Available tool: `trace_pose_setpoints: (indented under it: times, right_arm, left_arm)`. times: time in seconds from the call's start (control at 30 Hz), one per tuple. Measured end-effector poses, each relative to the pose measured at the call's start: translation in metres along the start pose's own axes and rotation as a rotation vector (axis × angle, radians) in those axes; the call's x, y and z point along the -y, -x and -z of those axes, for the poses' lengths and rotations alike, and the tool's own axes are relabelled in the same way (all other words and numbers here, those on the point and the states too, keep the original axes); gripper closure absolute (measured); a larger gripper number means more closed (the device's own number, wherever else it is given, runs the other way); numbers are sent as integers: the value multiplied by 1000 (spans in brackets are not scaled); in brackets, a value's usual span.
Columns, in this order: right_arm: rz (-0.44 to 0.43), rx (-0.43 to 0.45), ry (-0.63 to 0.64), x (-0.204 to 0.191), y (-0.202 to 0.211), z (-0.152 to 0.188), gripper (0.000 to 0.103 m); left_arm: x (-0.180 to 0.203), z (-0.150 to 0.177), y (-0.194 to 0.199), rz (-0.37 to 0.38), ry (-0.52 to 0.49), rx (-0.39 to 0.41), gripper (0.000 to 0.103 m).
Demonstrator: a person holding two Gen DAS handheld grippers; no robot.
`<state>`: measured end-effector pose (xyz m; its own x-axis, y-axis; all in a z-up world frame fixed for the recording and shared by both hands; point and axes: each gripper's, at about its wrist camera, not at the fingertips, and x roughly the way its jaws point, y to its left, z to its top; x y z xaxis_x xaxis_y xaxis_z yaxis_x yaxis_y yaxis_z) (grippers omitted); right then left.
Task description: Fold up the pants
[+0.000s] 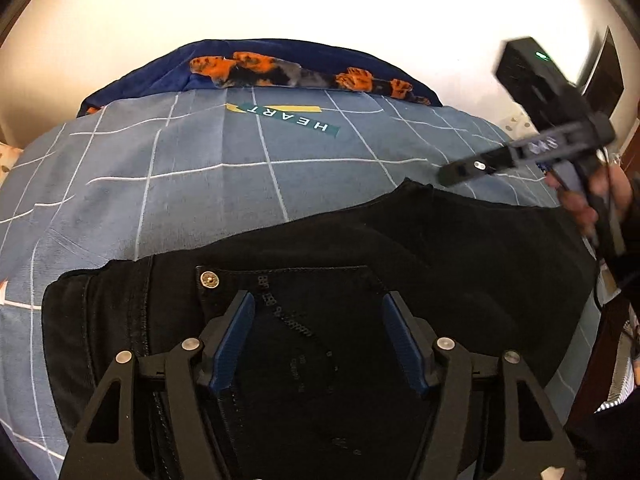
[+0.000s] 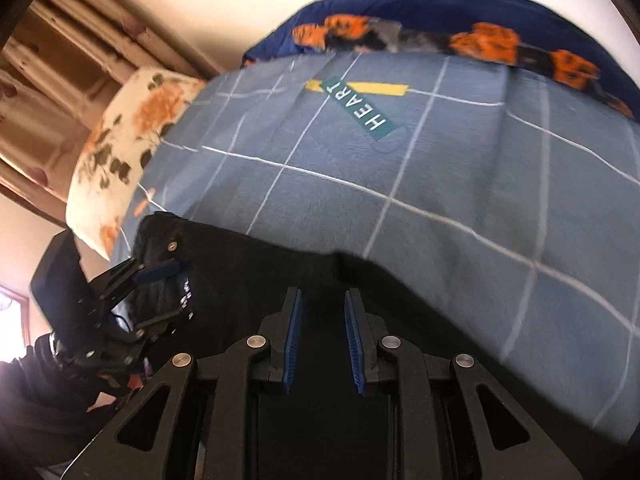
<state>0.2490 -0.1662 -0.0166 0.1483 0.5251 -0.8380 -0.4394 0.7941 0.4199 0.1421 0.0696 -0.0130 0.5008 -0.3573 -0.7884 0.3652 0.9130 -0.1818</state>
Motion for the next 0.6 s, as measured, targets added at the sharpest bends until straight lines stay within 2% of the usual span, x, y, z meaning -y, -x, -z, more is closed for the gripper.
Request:
trace_pose_setpoints:
  times: [0.13, 0.33, 0.37, 0.4, 0.5, 0.6]
  right_arm:
    - [-63, -75, 34, -1, -26, -18, 78]
    - [-68, -114, 75, 3, -33, -18, 79]
    - [-75, -111, 71, 4, -32, -19, 81]
    - [-66, -109, 69, 4, -31, -19, 90]
    - [-47, -33, 59, 1, -20, -22, 95]
    - [23, -18, 84, -6, -25, -23, 96]
  left_arm:
    - [-6, 4, -4, 21, -4, -10, 42]
    - [-15, 3, -4, 78, 2, -8, 42]
    - [-16, 2, -3, 84, 7, -8, 43]
    - [-16, 2, -3, 86, 10, -8, 43]
    - [-18, 2, -2, 92, 19, -5, 43]
    - [-17, 2, -2, 88, 18, 2, 43]
